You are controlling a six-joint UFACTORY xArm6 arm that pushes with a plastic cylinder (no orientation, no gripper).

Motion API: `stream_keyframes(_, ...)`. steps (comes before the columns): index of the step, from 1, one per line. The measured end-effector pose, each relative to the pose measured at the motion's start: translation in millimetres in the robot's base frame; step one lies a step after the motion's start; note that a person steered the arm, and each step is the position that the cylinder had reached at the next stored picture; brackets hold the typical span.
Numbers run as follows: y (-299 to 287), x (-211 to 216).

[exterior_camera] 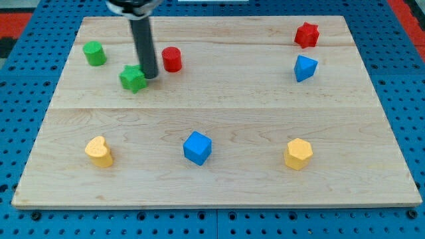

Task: Move the red circle to the top left corner of the board

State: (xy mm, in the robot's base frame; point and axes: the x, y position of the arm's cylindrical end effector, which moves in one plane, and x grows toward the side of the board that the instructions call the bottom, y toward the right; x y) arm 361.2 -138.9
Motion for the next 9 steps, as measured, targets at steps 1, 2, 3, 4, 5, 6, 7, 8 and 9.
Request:
stream_keyframes(1, -22, -4)
stream_keyframes(2, -22, -6)
stream_keyframes(3, -16, 23)
stream_keyframes(4, 35, 43)
stream_keyframes(5, 82, 16)
stream_keyframes(6, 64, -37)
stream_keyframes(7, 12, -82)
stream_keyframes(8, 0, -94)
stream_keyframes(9, 2, -112)
